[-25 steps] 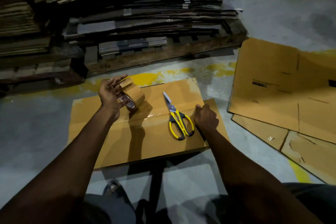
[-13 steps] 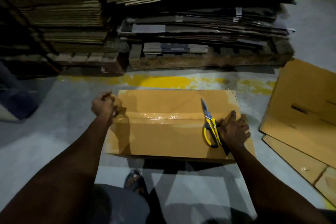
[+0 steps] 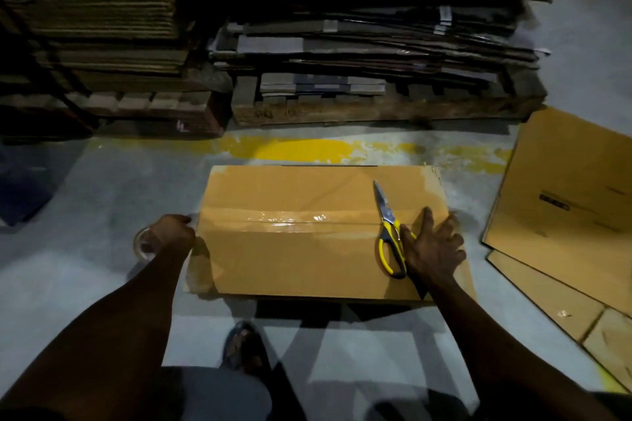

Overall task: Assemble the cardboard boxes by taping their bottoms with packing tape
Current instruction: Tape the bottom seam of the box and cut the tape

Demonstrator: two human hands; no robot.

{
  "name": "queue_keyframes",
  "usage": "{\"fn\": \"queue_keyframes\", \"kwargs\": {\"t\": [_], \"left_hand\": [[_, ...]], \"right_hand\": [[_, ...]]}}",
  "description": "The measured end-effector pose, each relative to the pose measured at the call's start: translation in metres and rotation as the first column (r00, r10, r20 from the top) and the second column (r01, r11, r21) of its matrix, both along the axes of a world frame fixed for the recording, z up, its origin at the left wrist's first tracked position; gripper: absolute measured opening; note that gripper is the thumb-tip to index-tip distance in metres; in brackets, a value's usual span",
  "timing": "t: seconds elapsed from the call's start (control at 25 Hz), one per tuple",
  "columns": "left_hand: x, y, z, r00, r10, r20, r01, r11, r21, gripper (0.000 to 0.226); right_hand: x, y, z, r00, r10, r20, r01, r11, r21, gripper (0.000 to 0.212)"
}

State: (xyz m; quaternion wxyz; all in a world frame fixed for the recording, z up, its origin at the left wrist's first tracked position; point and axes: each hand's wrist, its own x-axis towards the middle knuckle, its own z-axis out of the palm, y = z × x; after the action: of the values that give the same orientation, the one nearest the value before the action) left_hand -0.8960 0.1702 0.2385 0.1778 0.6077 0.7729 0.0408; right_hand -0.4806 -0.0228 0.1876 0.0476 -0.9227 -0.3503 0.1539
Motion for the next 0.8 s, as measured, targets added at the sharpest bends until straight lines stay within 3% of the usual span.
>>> {"fn": "queue_keyframes", "kwargs": {"t": [0.12,0.28,0.36,0.52,0.68,0.8], "left_hand": [[0.014,0.000,-0.004,0.997,0.008,-0.078,-0.019,0.989,-0.145,0.024],[0.039,0.004,-0.007,0.992,0.016,-0.126,-0.034,0.990,-0.139,0.010],[0.071,-0.005,-0.009,0.998,-0.029,-0.060,0.022,0.993,-0.116,0.012],[0.111,-0.024,-0.017,0.995,0.044,0.095,-0.029,0.988,-0.154,0.019],[0.115,-0.026,-0.016,0.985,0.119,0.124,-0.097,0.981,-0.168,0.020],[0.109,-0.027,-0.023,0.983,0.078,0.165,-0.044,0.979,-0.199,0.020]], "right_hand": [[-0.002,0.000,-0.001,0.999,0.016,-0.035,-0.017,1.000,-0.012,0.077],[0.021,-0.001,0.000,1.000,0.022,-0.018,-0.023,0.999,-0.024,0.078],[0.049,-0.003,0.001,0.999,-0.035,-0.010,0.035,0.999,-0.040,0.075],[0.095,-0.010,0.003,0.995,-0.092,-0.045,0.088,0.992,-0.085,0.072],[0.084,-0.019,0.003,0.999,0.028,-0.016,-0.028,0.999,-0.022,0.072],[0.061,-0.015,0.000,0.993,0.118,0.019,-0.118,0.993,0.017,0.073]]}}
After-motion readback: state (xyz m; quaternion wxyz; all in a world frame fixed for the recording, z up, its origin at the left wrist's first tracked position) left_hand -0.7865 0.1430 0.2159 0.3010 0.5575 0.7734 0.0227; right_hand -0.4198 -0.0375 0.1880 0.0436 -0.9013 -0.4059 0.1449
